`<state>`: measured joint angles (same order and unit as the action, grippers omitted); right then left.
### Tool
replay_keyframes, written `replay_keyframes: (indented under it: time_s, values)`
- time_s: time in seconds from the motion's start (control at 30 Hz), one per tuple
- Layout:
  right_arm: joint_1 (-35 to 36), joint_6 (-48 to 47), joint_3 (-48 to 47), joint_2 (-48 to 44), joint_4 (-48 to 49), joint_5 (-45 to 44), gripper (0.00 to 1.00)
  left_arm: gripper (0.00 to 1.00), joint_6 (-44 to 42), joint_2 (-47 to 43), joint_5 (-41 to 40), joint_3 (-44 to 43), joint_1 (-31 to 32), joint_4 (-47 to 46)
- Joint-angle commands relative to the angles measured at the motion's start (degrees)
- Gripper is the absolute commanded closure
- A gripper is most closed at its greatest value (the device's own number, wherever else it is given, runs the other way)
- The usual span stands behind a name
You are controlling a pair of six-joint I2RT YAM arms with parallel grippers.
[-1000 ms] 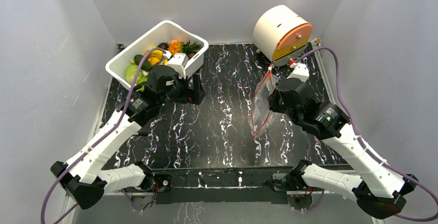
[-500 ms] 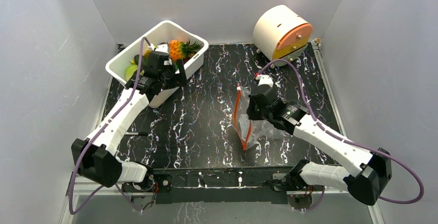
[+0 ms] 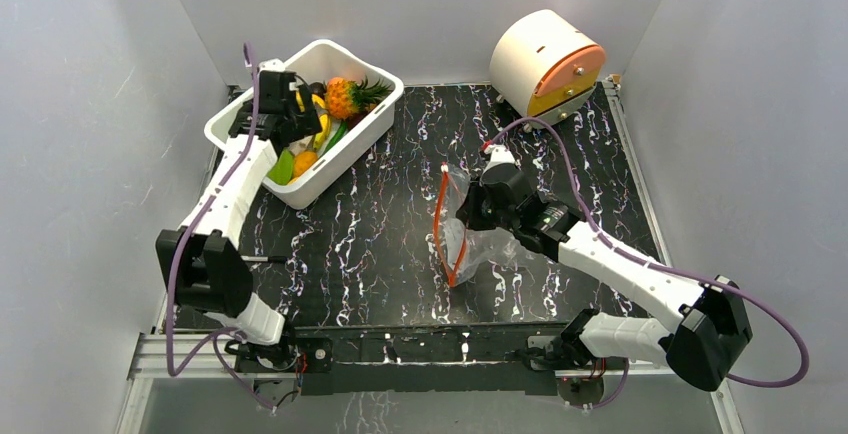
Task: Place the food in the zip-top bag and seal the zipper
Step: Pick up the fake vegetable from the bin.
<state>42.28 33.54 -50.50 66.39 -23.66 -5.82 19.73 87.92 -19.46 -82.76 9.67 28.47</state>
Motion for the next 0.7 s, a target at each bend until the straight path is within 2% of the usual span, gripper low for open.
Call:
replay_keyframes:
  time_s: [0.0,0.37,0.67]
  values:
    - [-0.2,-0.1,0.4,-1.7,3.9,0.8,1.00,0.24,-3.8,3.6,-3.4,-2.7,-6.0,-1.2]
    - [-0.4,0.8,1.0,-1.5,4.5,3.1,1.00,0.20,-5.6,14.6,0.3,-7.7,-15.1,-6.2]
    - [-0.5,0.7,-1.1,-1.2,2.8,2.4,1.00,0.19,-6.7,21.4,3.1,-12.0,-16.4,-7.9]
